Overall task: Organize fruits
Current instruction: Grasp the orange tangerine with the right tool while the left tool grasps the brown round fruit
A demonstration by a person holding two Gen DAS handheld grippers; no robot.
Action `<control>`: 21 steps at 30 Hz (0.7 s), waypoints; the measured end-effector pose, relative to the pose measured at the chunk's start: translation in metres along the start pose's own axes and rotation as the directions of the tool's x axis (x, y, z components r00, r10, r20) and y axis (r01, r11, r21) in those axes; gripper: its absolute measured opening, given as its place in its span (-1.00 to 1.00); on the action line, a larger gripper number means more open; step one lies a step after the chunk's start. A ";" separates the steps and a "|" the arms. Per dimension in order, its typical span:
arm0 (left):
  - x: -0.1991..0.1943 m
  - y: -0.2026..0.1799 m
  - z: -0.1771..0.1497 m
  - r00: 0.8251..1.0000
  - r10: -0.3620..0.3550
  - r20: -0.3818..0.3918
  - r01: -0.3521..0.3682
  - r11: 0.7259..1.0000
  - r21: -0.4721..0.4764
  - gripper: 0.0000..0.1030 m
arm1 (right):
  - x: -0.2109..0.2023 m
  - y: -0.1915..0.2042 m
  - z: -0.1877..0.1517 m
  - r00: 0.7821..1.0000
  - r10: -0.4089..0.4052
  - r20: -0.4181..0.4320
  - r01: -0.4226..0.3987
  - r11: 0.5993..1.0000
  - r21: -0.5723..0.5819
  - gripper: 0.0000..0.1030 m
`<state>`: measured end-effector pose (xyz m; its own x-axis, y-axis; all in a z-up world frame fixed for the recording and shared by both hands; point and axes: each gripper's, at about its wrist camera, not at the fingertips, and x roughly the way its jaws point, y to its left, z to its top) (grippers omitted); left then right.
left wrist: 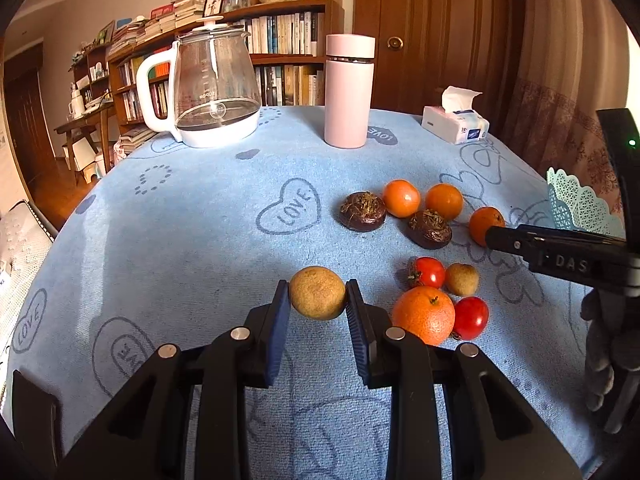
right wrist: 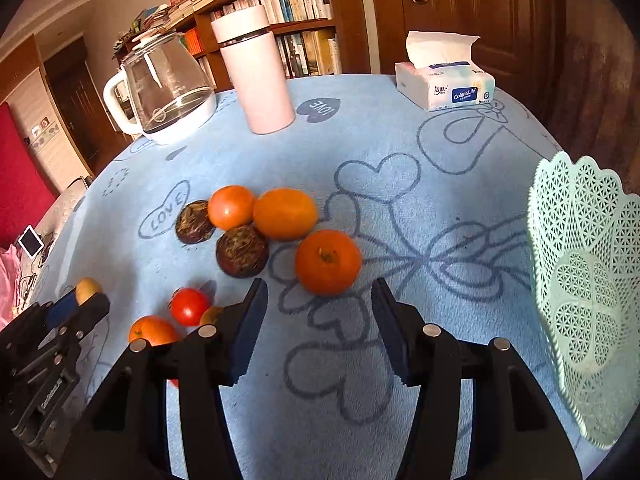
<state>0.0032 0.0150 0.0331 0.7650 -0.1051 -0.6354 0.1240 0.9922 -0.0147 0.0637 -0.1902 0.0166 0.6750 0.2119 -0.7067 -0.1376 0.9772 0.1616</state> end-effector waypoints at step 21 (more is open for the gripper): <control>0.004 0.006 0.000 1.000 0.006 -0.012 -0.006 1.000 -0.025 -0.45 | 0.005 -0.010 0.010 0.998 0.001 0.057 -0.004 0.999 0.050 -0.22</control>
<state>0.0068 0.0202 0.0301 0.7584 -0.0983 -0.6444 0.1036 0.9942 -0.0297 0.0755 -0.1993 0.0183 0.7151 0.2120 -0.6661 -0.1036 0.9745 0.1989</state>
